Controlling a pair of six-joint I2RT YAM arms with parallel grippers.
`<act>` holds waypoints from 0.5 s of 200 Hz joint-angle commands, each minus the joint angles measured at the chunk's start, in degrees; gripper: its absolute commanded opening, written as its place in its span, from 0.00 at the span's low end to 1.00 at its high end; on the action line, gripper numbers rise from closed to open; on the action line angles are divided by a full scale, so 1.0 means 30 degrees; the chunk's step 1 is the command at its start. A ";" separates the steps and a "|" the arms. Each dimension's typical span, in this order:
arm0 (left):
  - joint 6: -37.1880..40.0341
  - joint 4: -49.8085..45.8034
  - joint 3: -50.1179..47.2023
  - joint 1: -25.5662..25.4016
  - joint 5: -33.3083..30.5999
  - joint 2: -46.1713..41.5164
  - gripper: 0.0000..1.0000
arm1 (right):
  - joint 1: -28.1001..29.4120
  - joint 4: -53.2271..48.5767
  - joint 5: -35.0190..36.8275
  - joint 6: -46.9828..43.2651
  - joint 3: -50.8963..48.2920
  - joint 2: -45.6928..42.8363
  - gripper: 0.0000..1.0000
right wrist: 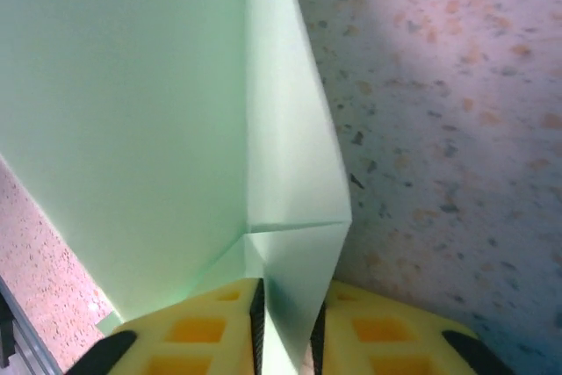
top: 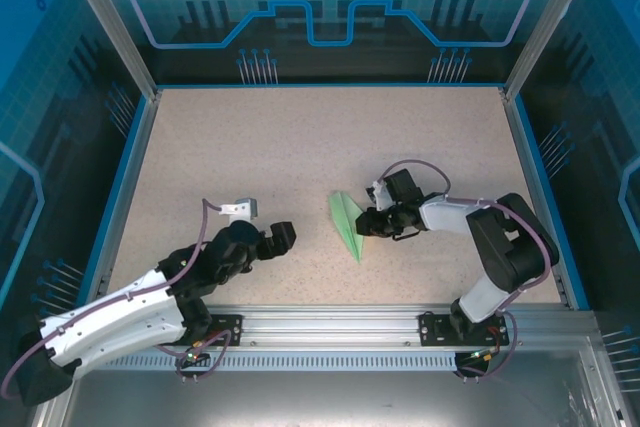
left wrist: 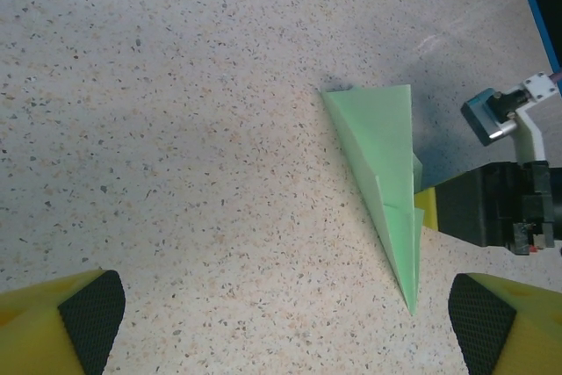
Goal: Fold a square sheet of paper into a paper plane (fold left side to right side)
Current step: Place the paper plane at the center of the table.
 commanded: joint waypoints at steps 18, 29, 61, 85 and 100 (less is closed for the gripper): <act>0.0233 0.0040 0.0180 -0.0093 -0.0155 0.0560 0.99 | 0.0270 -0.4375 0.3285 -0.1524 0.1050 -0.3188 0.36; 0.0308 0.0105 0.0255 -0.0086 -0.0083 0.0705 0.99 | 0.0641 -0.5609 0.4374 -0.1866 0.1531 -0.3971 0.38; 0.0418 0.0489 0.0331 -0.0086 0.0055 0.1102 0.99 | 0.2350 -0.7524 0.5494 -0.2255 0.2660 -0.4384 0.48; 0.0506 0.0702 0.0371 -0.0057 0.0273 0.1319 0.99 | 0.3722 -0.7481 0.5626 -0.1810 0.3046 -0.3190 0.49; 0.0510 0.0673 0.0378 -0.0058 0.0324 0.1371 0.99 | 0.4267 -0.7286 0.5831 -0.1596 0.3370 -0.2371 0.49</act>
